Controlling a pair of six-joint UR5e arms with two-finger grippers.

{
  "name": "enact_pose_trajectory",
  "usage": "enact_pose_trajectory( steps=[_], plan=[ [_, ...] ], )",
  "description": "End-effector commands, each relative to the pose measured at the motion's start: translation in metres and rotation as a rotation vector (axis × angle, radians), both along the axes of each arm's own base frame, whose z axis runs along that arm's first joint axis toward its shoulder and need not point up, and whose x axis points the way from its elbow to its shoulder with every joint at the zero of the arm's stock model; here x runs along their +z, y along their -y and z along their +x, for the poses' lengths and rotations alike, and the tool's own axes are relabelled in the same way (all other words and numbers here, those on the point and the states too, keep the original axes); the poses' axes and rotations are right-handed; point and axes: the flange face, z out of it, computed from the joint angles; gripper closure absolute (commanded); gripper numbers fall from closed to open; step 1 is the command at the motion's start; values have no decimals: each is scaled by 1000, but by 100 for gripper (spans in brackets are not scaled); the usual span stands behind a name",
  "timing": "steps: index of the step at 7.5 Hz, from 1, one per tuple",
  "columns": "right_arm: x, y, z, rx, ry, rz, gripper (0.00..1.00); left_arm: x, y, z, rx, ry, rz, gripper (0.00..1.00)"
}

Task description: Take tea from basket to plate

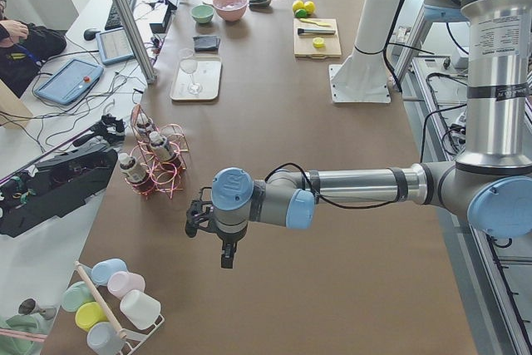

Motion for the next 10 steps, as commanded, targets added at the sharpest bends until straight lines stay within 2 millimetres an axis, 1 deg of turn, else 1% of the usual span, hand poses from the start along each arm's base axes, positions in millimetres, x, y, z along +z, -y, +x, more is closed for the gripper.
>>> enact_pose_trajectory(
  steps=[1, 5, 7, 8, 9, 10],
  plan=[
    [-2, 0, -1, -3, 0, 7, 0, 3, -1, 0, 1, 0, -4, 2],
    [-3, 1, -2, -7, -2, 11, 0, 1, 0, 0, 1, 0, 0, 2],
    [-5, 1, -9, -22, -1, 16, 0, -10, 6, 1, 8, 2, 57, 2],
    [-6, 0, -14, -31, -3, 17, 0, -20, 12, 1, 41, 10, 113, 2],
    [-13, 8, -27, -52, -6, 33, 0, -34, 16, 0, 96, 25, 198, 2],
    [-16, 12, -28, -55, -12, 42, 0, -54, 21, 0, 117, 33, 272, 2]
  ],
)
